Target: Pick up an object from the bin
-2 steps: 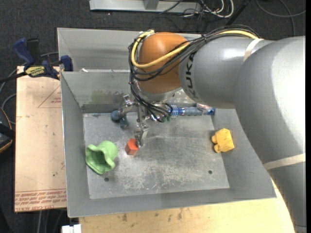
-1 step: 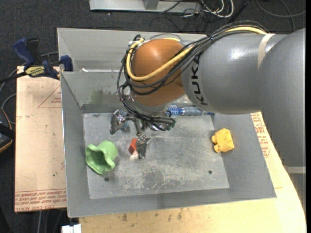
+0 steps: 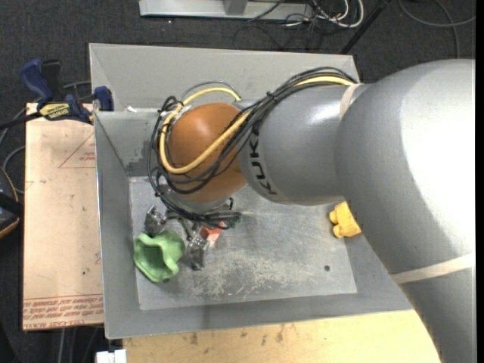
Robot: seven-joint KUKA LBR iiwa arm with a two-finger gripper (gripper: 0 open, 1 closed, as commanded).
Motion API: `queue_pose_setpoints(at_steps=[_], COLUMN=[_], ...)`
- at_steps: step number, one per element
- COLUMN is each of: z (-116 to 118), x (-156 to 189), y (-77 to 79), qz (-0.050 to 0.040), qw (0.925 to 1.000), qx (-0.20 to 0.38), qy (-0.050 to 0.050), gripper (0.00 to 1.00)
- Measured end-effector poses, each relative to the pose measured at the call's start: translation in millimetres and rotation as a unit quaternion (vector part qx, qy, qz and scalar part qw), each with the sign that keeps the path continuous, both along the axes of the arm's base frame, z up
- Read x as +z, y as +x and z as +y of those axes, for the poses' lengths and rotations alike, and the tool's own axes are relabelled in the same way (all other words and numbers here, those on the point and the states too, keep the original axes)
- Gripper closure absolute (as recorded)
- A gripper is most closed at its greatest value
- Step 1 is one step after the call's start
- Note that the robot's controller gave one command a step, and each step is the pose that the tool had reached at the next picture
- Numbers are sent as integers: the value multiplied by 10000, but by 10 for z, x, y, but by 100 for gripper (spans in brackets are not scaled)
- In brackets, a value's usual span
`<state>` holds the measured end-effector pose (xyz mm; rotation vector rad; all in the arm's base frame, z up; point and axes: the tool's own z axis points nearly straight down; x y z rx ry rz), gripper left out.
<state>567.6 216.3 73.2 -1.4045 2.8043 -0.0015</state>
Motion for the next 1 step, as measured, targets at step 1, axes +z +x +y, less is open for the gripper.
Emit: queue_pose_setpoints(at_steps=[1], z=[2], x=[31], y=[17], qz=[-22], qw=[10000], qx=[-19], qy=[22], gripper=[100])
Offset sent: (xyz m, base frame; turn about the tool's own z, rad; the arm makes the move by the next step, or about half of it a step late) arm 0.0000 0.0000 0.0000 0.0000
